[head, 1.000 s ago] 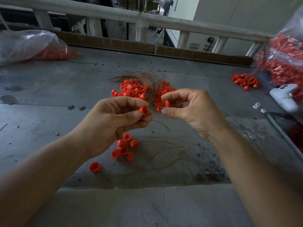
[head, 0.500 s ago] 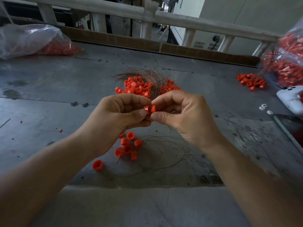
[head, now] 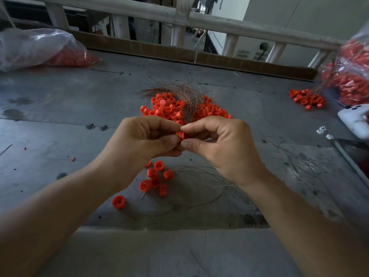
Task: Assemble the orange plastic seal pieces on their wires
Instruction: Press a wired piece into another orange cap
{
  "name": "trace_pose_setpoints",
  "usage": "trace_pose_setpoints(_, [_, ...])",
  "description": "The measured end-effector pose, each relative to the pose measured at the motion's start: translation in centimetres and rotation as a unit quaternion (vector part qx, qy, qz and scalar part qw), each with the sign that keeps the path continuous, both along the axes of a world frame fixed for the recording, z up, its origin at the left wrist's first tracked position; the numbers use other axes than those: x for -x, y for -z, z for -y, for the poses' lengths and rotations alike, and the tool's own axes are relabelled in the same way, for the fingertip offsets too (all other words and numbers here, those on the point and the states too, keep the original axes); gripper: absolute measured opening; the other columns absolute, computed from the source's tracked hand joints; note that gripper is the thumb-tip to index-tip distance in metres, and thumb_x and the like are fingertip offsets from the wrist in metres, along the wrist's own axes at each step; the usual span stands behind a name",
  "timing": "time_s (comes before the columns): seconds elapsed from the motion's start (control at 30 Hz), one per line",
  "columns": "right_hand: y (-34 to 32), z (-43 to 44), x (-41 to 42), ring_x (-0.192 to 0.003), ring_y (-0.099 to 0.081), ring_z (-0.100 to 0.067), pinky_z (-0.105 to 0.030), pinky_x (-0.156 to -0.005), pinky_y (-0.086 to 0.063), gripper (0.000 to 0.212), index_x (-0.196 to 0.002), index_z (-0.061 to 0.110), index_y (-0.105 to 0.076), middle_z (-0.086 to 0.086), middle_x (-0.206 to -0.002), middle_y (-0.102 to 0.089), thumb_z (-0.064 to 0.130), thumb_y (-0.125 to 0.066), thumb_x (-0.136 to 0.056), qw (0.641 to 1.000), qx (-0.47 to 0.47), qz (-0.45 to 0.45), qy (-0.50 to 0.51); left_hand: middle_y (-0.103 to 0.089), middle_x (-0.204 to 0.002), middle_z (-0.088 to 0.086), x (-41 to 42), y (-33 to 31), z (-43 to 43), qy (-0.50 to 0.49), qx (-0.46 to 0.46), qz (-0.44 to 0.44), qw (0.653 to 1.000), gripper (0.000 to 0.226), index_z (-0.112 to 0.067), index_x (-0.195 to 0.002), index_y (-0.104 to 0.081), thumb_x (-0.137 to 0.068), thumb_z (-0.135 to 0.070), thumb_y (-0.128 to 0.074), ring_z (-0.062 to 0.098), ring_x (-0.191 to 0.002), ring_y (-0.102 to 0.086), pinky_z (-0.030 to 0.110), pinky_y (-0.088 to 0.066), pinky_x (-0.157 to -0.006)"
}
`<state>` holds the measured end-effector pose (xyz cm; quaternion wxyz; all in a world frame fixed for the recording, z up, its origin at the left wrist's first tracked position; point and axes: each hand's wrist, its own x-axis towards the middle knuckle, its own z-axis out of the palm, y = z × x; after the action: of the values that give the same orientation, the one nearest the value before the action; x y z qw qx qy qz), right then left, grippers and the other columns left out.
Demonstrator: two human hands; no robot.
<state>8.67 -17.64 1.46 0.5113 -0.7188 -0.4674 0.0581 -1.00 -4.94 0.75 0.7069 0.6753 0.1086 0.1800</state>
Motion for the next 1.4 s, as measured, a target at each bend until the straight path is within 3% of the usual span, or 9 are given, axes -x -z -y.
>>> trace_pose_setpoints(0.13, [0.02, 0.09, -0.02, -0.076, -0.065, -0.003, -0.012, -0.069, -0.051, 0.021, -0.087, 0.009, -0.071, 0.014, -0.078, -0.064, 0.007, -0.076, -0.066, 1.000, -0.003, 0.011, 0.001, -0.072, -0.070, 0.009, 0.01, -0.12, -0.02, 0.009, 0.008, -0.009, 1.000, 0.017, -0.020, -0.068, -0.073, -0.057, -0.010, -0.063, 0.017, -0.062, -0.069, 0.016, -0.052, -0.056])
trace_pose_setpoints(0.3, [-0.02, 0.20, 0.08, -0.074, -0.067, -0.004, -0.018, -0.069, -0.054, 0.020, -0.084, 0.013, -0.070, 0.012, -0.077, -0.066, 0.008, -0.076, -0.066, 1.000, -0.018, -0.006, -0.003, -0.072, -0.069, 0.010, 0.12, -0.24, -0.10, 0.024, 0.020, -0.019, 0.999, 0.020, -0.011, -0.078, -0.069, -0.059, -0.010, -0.061, 0.018, -0.062, -0.070, 0.017, -0.053, -0.055])
trace_pose_setpoints(0.47, [-0.05, 0.22, 0.22, -0.072, -0.067, -0.005, -0.020, -0.068, -0.055, 0.018, -0.081, 0.014, -0.070, 0.016, -0.082, -0.065, 0.009, -0.077, -0.065, 0.999, -0.036, 0.006, 0.008, -0.071, -0.068, 0.012, 0.18, -0.39, 0.18, 0.018, 0.046, -0.013, 0.999, 0.016, -0.013, -0.068, -0.073, -0.057, -0.010, -0.062, 0.019, -0.061, -0.069, 0.018, -0.053, -0.053])
trace_pose_setpoints(0.63, [0.10, 0.12, 0.26, -0.066, -0.062, -0.001, -0.011, -0.065, -0.050, 0.022, -0.084, 0.004, -0.072, 0.014, -0.074, -0.061, 0.010, -0.077, -0.064, 0.996, -0.028, 0.080, 0.015, -0.071, -0.067, 0.012, 0.20, -0.30, 0.16, 0.020, 0.041, -0.027, 0.999, 0.022, -0.004, -0.080, -0.067, -0.058, -0.008, -0.061, 0.018, -0.060, -0.069, 0.017, -0.053, -0.053])
trace_pose_setpoints(0.8, [0.10, 0.14, -0.10, -0.068, -0.058, 0.001, -0.012, -0.066, -0.048, 0.022, -0.086, 0.001, -0.072, 0.006, -0.076, -0.061, 0.011, -0.075, -0.067, 0.991, -0.032, 0.130, -0.006, -0.071, -0.067, 0.009, 0.31, -0.52, 0.11, 0.031, 0.049, -0.028, 0.998, 0.019, -0.018, -0.068, -0.076, -0.055, -0.014, -0.063, 0.015, -0.062, -0.069, 0.017, -0.054, -0.055])
trace_pose_setpoints(1.23, [0.49, -0.02, -0.30, -0.067, -0.063, -0.005, -0.014, -0.064, -0.050, 0.021, -0.082, 0.002, -0.071, 0.005, -0.074, -0.063, 0.013, -0.074, -0.064, 0.991, -0.083, 0.106, -0.016, -0.071, -0.067, 0.009, 0.54, -0.68, 0.16, 0.050, 0.058, -0.017, 0.997, 0.020, -0.017, -0.067, -0.076, -0.051, -0.015, -0.063, 0.016, -0.061, -0.069, 0.017, -0.053, -0.054])
trace_pose_setpoints(1.4, [0.16, 0.05, -0.36, -0.069, -0.065, -0.007, -0.017, -0.064, -0.053, 0.025, -0.088, 0.016, -0.066, 0.009, -0.073, -0.063, 0.012, -0.074, -0.065, 0.994, -0.077, 0.046, -0.055, -0.071, -0.068, 0.010, 0.57, -0.70, -0.17, 0.077, 0.050, -0.015, 0.996, 0.023, -0.017, -0.071, -0.076, -0.051, -0.019, -0.065, 0.016, -0.063, -0.069, 0.018, -0.053, -0.055])
